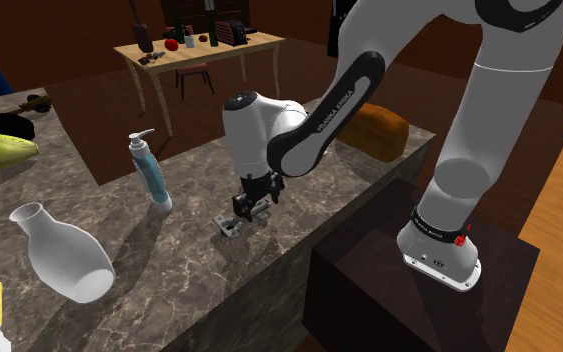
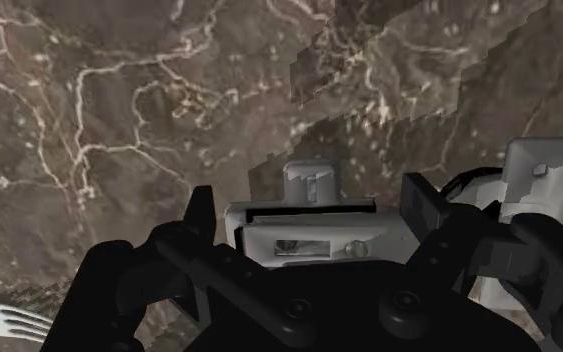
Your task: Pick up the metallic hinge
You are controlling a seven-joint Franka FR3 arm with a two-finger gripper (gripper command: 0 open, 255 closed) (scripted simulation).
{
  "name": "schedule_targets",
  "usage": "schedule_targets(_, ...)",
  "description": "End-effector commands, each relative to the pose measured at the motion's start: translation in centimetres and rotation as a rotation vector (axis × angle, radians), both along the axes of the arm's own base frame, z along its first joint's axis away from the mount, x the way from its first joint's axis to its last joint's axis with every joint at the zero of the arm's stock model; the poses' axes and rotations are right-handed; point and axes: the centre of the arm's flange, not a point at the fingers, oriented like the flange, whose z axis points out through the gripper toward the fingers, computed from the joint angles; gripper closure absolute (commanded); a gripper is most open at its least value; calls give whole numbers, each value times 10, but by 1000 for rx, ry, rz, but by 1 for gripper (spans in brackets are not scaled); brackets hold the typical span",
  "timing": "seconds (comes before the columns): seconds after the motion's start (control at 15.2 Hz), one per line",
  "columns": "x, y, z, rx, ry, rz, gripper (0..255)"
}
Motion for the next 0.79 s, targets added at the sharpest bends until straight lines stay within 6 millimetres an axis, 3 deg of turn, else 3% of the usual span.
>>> schedule_targets(0.0,-1,2,-12,0,0,0,0)
schedule_targets(0.33,-1,2,-25,0,0,0,0)
schedule_targets(0.4,-1,3,-25,0,0,0,255)
schedule_targets(0.73,-3,2,-26,0,0,0,255)
